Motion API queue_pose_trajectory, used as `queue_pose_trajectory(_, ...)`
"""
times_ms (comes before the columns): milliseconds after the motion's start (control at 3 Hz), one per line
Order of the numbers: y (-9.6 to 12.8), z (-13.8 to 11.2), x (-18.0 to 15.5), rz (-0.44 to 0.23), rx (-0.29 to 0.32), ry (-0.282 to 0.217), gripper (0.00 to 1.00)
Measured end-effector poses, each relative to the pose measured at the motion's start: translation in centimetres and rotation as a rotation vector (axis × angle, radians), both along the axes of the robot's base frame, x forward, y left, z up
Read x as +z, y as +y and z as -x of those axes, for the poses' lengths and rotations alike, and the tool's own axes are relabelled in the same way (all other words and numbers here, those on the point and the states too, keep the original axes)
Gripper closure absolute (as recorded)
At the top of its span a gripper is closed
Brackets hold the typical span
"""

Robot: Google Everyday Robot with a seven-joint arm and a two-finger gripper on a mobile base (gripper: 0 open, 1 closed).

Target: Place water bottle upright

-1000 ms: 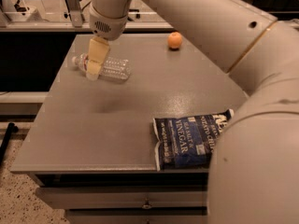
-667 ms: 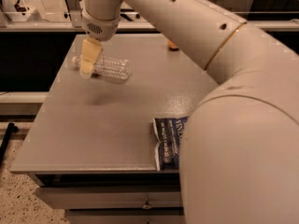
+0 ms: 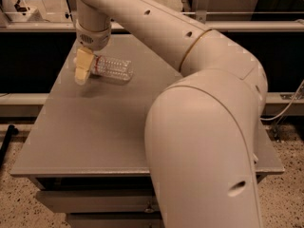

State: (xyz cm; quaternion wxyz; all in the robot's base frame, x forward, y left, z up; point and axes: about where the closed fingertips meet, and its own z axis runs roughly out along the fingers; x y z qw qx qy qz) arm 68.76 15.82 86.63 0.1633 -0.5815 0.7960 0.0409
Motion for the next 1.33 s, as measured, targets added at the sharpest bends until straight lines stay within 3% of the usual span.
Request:
queue_pose_trajectory(333,0.7,-0.7,-2.0,0.028,-0.041,0.037,0.02)
queue_pose_trajectory(1000,1.1,-1.1,-1.7,0.001,-0.058,0.044,0.48)
queue_pose_trajectory(1333,1.4,-1.2,0.2,-0.106,-0.026,0.051,0.72)
